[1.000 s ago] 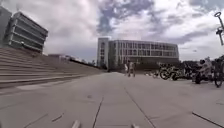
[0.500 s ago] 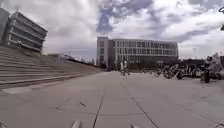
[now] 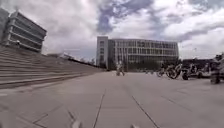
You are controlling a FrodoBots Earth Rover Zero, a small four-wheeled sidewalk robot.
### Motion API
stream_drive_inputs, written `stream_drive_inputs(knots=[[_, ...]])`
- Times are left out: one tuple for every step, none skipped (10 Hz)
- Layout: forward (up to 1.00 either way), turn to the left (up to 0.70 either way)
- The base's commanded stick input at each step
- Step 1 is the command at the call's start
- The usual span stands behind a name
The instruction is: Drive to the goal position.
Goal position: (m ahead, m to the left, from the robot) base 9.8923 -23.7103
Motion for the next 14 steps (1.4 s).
stream_drive_inputs(knots=[[1.0,-0.12],[1.0,0.0],[1.0,-0.06],[1.0,-0.25],[1.0,-0.07],[1.0,-0.06],[1.0,-0.13],[1.0,-0.04],[1.0,-0.2],[1.0,-0.21],[1.0,-0.05],[1.0,0.0],[1.0,0.0],[1.0,0.0]])
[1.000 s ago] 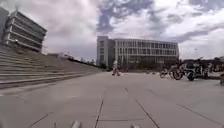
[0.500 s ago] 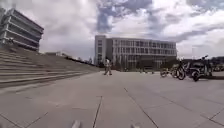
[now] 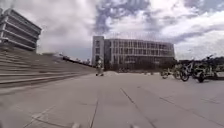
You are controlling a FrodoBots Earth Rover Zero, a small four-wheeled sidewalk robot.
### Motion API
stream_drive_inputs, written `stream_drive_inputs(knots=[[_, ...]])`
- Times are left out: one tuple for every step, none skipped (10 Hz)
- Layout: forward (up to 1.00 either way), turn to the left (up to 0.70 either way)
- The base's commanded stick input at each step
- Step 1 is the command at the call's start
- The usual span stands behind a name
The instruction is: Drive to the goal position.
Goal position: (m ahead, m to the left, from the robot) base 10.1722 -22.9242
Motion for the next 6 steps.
stream_drive_inputs(knots=[[1.0,0.0],[1.0,0.0],[1.0,0.0],[1.0,0.0],[1.0,0.0],[1.0,0.0]])
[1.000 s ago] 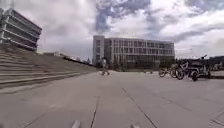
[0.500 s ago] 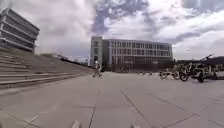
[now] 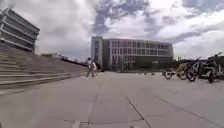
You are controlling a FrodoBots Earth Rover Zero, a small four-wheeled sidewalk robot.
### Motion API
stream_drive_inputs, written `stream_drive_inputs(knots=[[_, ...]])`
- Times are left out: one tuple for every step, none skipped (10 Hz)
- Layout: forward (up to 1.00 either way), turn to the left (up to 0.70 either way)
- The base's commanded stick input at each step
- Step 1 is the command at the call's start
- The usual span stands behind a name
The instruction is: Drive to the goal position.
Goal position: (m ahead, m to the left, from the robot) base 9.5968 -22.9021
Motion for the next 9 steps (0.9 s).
stream_drive_inputs(knots=[[1.0,0.0],[1.0,0.0],[1.0,0.0],[1.0,-0.22],[1.0,-0.18],[1.0,-0.06],[1.0,0.0],[1.0,-0.17],[1.0,-0.12]])
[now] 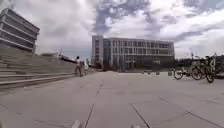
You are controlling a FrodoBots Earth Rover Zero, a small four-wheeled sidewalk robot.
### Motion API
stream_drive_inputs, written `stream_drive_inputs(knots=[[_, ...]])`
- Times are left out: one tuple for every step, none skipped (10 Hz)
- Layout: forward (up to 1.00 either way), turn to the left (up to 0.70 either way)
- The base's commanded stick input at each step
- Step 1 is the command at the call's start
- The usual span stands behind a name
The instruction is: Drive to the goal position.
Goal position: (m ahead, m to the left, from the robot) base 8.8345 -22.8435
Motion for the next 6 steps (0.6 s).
stream_drive_inputs(knots=[[1.0,0.0],[1.0,-0.04],[1.0,-0.21],[1.0,0.0],[1.0,-0.04],[1.0,-0.16]])
